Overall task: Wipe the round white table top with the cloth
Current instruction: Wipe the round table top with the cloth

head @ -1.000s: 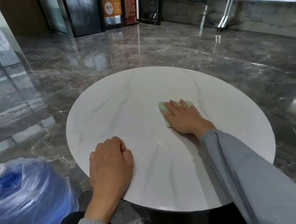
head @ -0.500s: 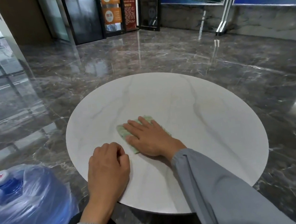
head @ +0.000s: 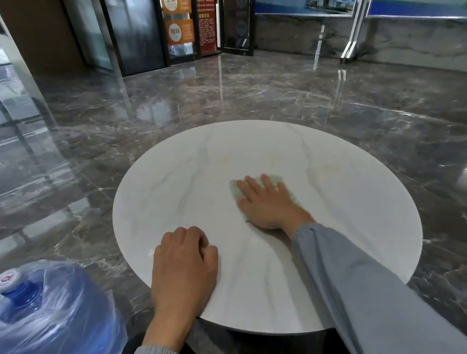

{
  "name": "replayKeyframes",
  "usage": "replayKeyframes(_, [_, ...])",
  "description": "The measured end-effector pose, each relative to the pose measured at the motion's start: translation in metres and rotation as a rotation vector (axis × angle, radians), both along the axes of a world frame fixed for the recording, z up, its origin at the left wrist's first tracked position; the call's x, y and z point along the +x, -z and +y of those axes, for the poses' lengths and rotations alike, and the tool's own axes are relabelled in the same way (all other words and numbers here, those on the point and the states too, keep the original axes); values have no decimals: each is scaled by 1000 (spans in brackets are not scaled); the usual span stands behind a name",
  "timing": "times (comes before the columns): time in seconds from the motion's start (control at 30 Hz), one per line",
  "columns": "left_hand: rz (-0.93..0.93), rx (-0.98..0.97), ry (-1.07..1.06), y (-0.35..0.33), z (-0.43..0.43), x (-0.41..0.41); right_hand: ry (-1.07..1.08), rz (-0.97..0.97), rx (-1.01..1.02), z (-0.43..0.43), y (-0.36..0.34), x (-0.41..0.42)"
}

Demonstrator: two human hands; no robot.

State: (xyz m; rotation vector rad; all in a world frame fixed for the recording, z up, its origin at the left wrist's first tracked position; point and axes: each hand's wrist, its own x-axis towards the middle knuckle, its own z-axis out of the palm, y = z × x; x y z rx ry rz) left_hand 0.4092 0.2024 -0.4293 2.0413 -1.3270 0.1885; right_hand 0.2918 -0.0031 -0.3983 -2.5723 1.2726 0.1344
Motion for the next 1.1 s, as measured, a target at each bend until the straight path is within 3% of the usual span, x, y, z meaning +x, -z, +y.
replayKeyframes(0.1, [-31, 5, -3, 3, -1, 1, -178, -27, -11, 50, 3, 33])
replayKeyframes(0.23, [-55, 4, 13, 6, -1, 4, -235, -86, 14, 72, 3, 18])
replayKeyframes(0.53, [-79, 62, 27, 1, 0, 0, 94, 0, 14, -16, -1, -86])
replayKeyframes(0.67, [-65, 69, 8, 1, 0, -1, -2, 26, 23, -26, -3, -48])
replayKeyframes(0.83, [-149, 144, 28, 0, -2, -3, -427, -29, -2, 35, 5, 32])
replayKeyframes(1.1, [-10, 136, 22, -2, -3, 3, -375, -59, 39, -19, 3, 87])
